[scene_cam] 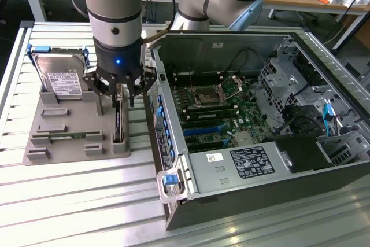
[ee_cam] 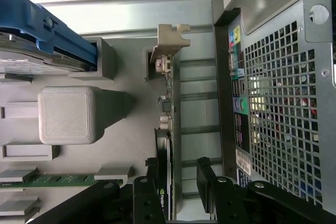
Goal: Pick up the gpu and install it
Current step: 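Pick up the gpu and move the gpu toward the slot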
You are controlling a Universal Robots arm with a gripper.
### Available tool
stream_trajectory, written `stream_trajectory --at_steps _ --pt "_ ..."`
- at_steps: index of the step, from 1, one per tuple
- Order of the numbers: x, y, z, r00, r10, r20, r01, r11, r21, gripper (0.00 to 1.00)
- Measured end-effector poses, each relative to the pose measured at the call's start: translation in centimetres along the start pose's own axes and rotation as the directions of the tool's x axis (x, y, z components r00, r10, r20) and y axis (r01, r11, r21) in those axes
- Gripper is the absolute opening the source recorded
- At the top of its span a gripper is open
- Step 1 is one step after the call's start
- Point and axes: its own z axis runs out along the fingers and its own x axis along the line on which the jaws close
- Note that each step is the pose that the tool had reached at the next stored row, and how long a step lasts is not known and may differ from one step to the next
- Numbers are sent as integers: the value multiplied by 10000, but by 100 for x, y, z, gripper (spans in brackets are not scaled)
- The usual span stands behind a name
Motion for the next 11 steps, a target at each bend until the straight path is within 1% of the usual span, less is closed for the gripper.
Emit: stream_trajectory --at_steps 11 --pt "4 0 22 10000 2 2 -2 10000 -1 42"
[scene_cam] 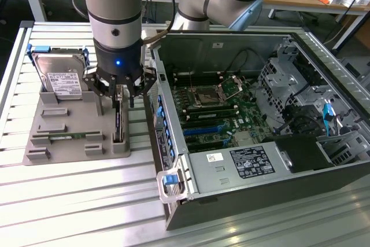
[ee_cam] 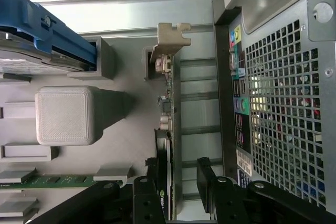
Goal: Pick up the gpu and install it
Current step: 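Pick up the gpu and move the gpu toward the slot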
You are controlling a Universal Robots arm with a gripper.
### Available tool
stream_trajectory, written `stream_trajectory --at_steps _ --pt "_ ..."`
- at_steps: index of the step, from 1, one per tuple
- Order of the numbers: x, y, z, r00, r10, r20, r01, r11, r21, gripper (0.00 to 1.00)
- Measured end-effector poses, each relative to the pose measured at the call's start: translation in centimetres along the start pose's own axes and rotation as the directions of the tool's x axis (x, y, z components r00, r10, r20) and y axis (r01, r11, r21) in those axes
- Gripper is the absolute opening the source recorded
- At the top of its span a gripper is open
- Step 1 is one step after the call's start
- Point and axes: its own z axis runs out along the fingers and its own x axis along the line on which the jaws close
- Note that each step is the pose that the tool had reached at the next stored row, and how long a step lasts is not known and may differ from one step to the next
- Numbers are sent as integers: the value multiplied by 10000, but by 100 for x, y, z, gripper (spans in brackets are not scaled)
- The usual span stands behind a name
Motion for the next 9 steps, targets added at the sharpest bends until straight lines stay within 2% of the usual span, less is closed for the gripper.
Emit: stream_trajectory --at_steps 4,9 --pt "102 -9 12 10000 -1 5 1 10000 0 42" --pt "107 -36 105 10000 -2 4 2 10000 1 42"
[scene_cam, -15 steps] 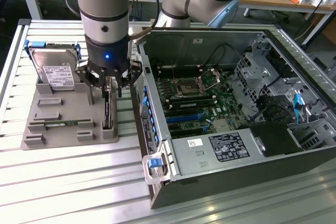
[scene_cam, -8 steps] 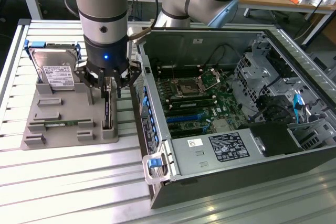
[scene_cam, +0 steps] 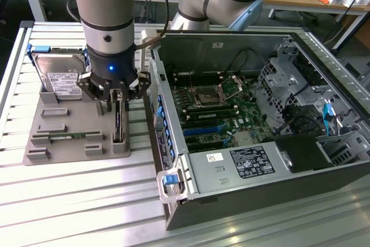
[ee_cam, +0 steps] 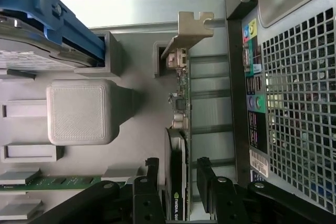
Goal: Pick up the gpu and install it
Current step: 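Pick up the gpu and move the gpu toward the slot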
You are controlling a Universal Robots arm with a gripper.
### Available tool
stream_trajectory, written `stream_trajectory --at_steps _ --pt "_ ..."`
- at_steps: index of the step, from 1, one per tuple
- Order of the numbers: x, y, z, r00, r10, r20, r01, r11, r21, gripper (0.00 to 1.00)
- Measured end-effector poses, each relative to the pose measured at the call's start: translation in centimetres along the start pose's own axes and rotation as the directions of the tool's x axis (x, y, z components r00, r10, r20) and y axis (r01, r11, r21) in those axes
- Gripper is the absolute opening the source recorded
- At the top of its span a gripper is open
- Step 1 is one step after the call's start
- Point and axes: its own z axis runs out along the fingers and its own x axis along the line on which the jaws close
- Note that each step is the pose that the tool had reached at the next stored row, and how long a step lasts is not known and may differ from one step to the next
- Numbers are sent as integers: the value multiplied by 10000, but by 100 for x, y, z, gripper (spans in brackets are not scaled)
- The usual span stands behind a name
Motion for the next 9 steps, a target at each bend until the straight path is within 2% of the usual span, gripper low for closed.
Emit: stream_trajectory --at_steps 6,7,9 --pt "0 -11 24 10000 1 0 -1 10000 0 42" --pt "0 -11 25 10000 1 1 -1 10000 0 40" --pt "0 -11 24 10000 1 -1 -1 10000 2 28"
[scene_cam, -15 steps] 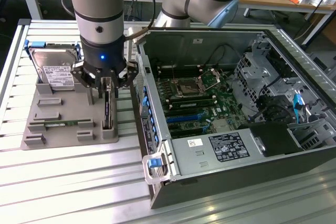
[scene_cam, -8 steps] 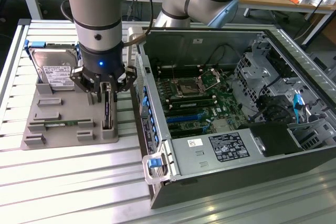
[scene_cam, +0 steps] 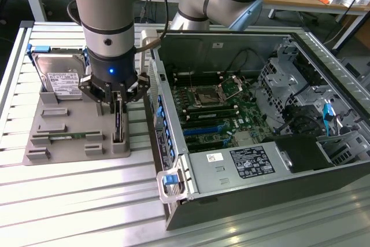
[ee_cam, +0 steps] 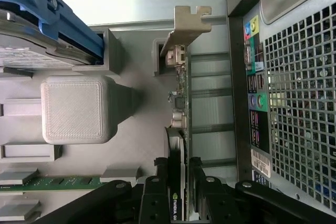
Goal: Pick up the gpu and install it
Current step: 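Pick up the gpu and move the gpu toward the slot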
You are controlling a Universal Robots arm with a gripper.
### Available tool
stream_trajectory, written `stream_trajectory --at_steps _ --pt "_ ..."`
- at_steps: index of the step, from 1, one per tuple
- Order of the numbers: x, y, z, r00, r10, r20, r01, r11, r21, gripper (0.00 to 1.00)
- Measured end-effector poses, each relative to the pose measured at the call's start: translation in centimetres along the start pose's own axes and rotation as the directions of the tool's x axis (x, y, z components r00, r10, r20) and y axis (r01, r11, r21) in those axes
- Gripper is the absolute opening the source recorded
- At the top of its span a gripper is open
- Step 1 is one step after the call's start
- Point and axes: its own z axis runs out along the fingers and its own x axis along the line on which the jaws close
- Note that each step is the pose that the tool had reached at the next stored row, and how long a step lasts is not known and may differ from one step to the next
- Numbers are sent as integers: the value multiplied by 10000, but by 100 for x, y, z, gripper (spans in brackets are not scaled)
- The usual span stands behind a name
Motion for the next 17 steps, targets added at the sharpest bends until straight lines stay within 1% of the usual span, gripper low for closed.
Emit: stream_trajectory --at_steps 1,8,13,17 --pt "0 0 0 10000 0 0 0 10000 0 26" --pt "-1 1 -6 10000 3 6 -3 10000 -5 26" --pt "-2 3 -85 10000 5 2 -5 10000 -3 26" --pt "-4 5 -173 10000 5 1 -5 10000 -4 26"
